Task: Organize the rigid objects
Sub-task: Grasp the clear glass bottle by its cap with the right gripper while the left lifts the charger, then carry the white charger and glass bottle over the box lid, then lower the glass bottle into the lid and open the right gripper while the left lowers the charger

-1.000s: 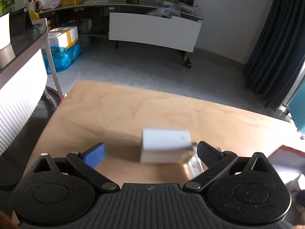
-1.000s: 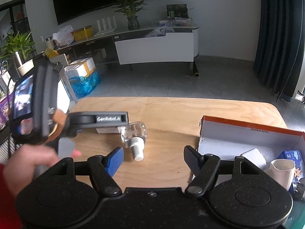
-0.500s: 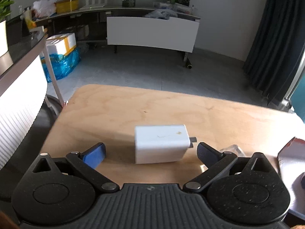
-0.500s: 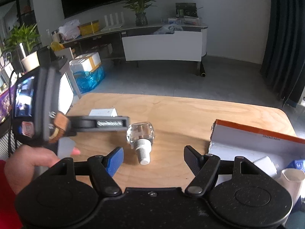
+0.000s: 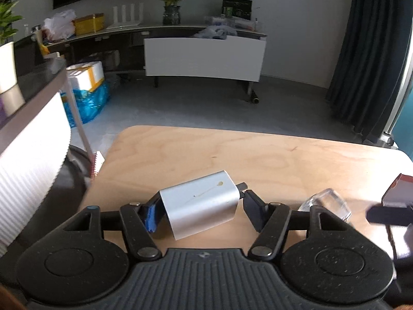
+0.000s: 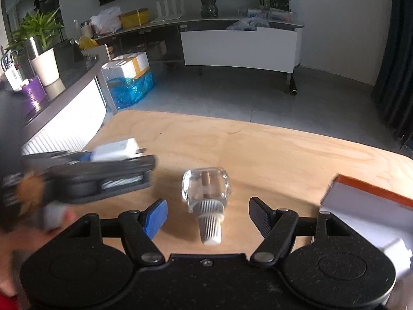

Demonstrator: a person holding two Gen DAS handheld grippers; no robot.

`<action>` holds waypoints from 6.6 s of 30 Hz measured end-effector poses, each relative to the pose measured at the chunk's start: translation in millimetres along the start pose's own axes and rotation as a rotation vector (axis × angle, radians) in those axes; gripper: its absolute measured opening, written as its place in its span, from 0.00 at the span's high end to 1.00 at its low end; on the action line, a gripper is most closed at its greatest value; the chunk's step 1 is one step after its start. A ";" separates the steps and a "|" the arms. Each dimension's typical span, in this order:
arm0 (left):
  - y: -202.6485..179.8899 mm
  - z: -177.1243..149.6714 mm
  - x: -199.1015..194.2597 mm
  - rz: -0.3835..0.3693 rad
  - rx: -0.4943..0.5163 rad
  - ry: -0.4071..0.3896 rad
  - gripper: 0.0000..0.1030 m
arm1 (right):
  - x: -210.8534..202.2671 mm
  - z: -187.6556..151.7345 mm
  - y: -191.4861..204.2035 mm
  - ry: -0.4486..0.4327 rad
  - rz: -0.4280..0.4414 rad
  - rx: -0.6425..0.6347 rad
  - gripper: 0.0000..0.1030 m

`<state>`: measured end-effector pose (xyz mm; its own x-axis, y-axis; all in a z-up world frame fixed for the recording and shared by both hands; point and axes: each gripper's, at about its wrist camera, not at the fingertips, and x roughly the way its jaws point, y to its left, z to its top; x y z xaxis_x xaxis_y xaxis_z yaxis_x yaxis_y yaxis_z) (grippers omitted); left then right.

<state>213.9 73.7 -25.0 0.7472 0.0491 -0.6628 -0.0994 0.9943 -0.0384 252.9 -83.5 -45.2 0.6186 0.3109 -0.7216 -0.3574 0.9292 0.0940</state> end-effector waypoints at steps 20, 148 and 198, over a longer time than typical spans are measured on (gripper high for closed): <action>3.6 -30.3 -87.5 -0.017 -0.045 -0.034 0.36 | -47.0 -18.7 17.6 -0.070 -0.057 0.050 0.43; -126.1 -67.5 -190.8 -0.366 0.197 -0.104 0.60 | -307.5 -131.5 -79.5 -0.346 -0.286 0.283 0.42; -153.2 -55.7 -172.0 -0.401 0.242 -0.055 0.60 | -288.8 -117.1 -106.5 -0.327 -0.298 0.309 0.42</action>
<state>64.0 -92.4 53.2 0.7299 -0.3450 -0.5901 0.3552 0.9290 -0.1038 30.4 -295.7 72.8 0.8648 0.0248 -0.5015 0.0592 0.9868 0.1510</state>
